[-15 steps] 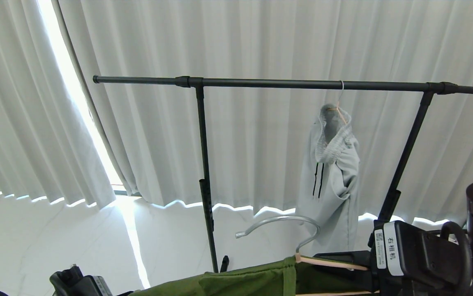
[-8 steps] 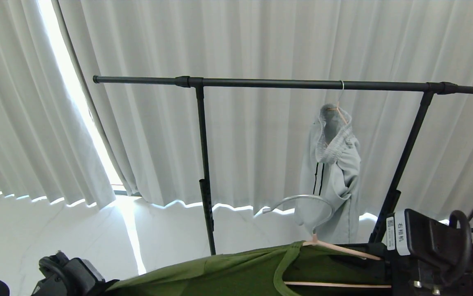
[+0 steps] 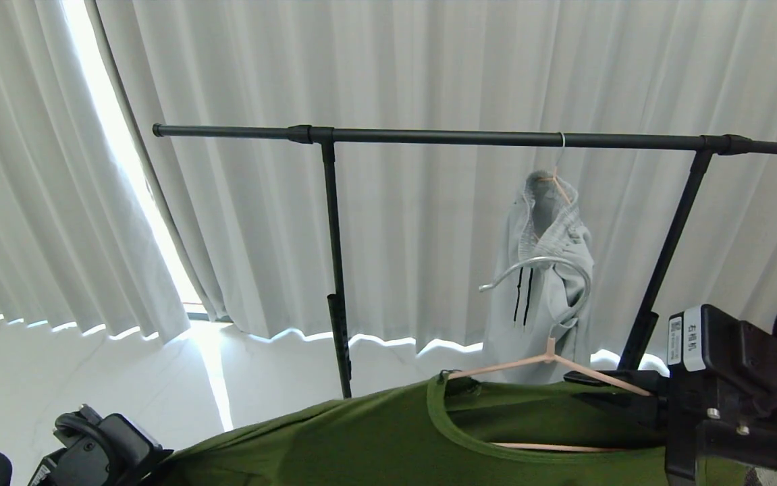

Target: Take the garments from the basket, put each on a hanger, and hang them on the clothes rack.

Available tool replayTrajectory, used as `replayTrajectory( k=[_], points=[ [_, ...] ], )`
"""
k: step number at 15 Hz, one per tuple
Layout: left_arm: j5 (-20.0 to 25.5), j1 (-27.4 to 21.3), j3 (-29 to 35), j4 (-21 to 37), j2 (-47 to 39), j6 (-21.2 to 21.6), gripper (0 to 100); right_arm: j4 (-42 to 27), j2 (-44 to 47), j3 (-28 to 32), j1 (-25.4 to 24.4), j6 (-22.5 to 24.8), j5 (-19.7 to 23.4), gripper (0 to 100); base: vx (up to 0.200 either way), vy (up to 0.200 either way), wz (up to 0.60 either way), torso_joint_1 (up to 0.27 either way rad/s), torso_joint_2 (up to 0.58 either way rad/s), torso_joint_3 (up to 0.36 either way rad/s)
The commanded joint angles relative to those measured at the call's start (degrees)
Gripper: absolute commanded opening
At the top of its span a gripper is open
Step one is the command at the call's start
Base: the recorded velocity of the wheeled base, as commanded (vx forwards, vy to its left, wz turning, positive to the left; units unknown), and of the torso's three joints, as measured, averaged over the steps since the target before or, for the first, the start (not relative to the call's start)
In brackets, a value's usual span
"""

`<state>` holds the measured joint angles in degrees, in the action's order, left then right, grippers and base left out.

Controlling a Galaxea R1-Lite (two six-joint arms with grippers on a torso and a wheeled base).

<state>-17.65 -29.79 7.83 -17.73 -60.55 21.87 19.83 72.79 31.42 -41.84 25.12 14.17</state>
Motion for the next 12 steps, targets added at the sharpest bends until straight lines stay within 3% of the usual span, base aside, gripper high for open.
replayTrajectory(
  k=[1,6,8,11,12],
  points=[
    [0.07,-0.35,0.61,-0.12,0.17,-0.07,100,0.03,-0.02,0.05,0.0,0.01,-0.02,0,0.0,0.0,0.0,0.0,0.0,0.0],
    [0.95,-3.6,2.63,-1.17,1.75,-0.69,100,-0.15,-0.28,-0.04,4.48,-0.08,-0.45,0,0.0,0.0,0.0,0.0,0.0,0.0],
    [1.66,-3.78,4.13,-2.31,1.66,-0.78,100,-1.46,-0.98,0.05,9.05,0.01,-1.86,0,0.0,0.0,0.0,0.0,0.0,0.0],
    [1.66,-3.69,4.39,-2.4,1.75,-0.69,100,-7.79,-3.8,0.23,15.91,0.01,-5.46,0,0.0,0.0,0.0,0.0,0.0,0.0],
    [1.66,-3.69,4.39,-2.67,1.66,-0.69,100,-12.54,-6.34,0.23,20.48,0.01,-6.69,0,0.0,0.0,0.0,0.0,0.0,0.0]
  ],
)
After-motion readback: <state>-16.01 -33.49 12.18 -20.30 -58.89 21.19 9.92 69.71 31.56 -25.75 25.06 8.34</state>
